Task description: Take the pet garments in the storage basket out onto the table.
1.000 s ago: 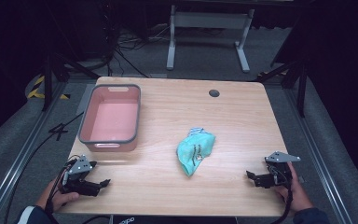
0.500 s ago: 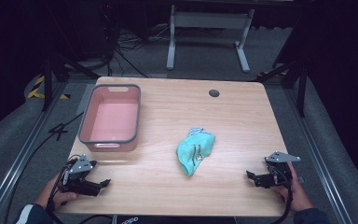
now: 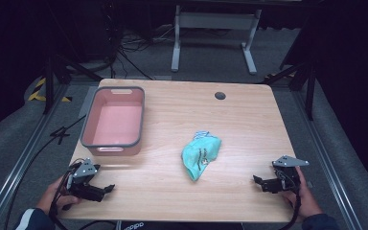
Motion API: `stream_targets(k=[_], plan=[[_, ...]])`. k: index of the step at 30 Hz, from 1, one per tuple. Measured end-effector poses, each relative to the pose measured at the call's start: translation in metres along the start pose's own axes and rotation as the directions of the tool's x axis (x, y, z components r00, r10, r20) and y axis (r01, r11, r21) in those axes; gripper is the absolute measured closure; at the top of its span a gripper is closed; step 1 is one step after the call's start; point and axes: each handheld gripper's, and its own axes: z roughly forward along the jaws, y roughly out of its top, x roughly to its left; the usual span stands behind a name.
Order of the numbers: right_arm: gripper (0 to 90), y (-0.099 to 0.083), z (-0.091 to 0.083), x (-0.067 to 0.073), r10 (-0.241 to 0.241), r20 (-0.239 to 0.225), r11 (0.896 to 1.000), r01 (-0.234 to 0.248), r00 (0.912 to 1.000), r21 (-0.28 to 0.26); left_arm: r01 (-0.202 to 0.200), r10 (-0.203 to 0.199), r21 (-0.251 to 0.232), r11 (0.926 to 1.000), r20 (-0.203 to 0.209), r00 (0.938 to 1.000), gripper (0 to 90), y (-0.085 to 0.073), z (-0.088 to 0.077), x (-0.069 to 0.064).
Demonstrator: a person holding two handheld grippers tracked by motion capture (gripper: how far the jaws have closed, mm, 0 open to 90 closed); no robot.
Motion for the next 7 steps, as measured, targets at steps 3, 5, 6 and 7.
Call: stream_targets(k=[3,5,6,7], plan=[[0.7,-0.0003,-0.0002,-0.0001,0.000,0.002,1.000,0.000,1.0000,-0.001,0.005,-0.005,0.005,1.0000,0.007,1.0000,2.7,0.0005,0.0006,-0.0005],[0.7,-0.0006,-0.0003,-0.0003,-0.003,0.004,1.000,0.003,1.0000,-0.001,-0.004,0.004,0.009,1.0000,0.006,1.0000,2.6,0.0008,0.0006,0.0000],[0.7,-0.0006,-0.0003,-0.0003,-0.003,0.004,1.000,0.003,1.0000,-0.001,-0.004,0.004,0.009,1.0000,0.006,1.0000,2.2,0.0008,0.0006,0.0000],[0.7,-0.0006,-0.0003,-0.0003,-0.003,0.004,1.000,0.003,1.0000,-0.001,-0.001,0.001,0.008,1.0000,0.008,1.0000,2.2,0.0009,0.0011,-0.0003]])
